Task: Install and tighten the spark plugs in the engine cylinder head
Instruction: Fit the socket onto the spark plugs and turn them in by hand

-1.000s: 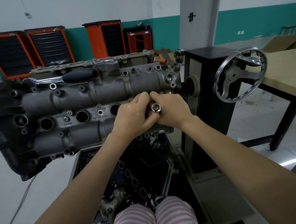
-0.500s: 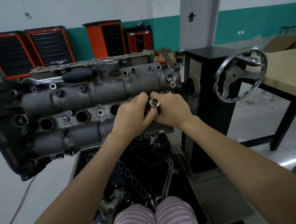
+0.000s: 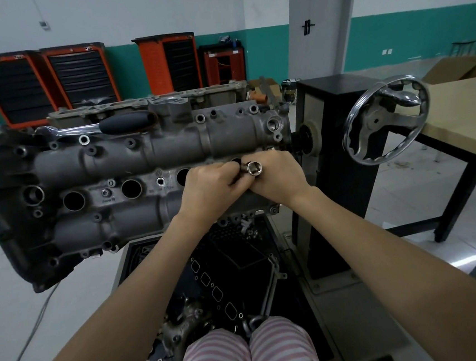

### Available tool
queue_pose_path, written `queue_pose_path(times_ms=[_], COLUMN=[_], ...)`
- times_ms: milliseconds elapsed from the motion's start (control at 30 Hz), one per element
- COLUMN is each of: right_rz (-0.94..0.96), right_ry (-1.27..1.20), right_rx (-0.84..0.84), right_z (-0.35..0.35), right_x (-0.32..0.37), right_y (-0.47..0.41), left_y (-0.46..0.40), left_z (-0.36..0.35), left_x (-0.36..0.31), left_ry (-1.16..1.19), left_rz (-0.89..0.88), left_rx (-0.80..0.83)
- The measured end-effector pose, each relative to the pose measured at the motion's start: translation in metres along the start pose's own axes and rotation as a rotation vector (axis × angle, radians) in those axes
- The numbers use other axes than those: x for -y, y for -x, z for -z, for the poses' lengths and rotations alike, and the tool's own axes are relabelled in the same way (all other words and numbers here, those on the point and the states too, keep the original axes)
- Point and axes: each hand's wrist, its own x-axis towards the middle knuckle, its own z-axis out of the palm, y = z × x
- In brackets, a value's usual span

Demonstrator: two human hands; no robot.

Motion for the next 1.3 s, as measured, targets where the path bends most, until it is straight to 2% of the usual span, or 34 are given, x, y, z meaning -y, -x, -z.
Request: queue_pose_path(times_ms=[333,567,867,1067,1300], right_rz=[0.046,0.015,0.033,0.058,0.041], right_ry=[0.082,-0.036,0.052,0.002,-0.026], right_rx=[0.077,-0.015,0.07,0.036,-0.013], right_z=[-0.0015,-0.0004,-0.0005,0.0009,0.0011], right_x=[-0.0013,-0.0005,0.0005,0.0005,0.001], right_y=[-0.0009,0.0005,-0.001,0.0009,0.0009], left_y=[-0.0009,-0.0009,-0.0001,-0.0006,0.0], left_z=[0.0048,0.0,0.0033,0.0035,-0.0002], left_x=[-0.0074,0.0012,-0.0054,-0.0052,0.0002], left_ry=[-0.043,0.012,-0.024,0.01,-0.004], left_rz=[-0.033,0.028,-0.031,0.024,-0.026], left_rx=[0.021,0.014,-0.005,0.009,-0.012])
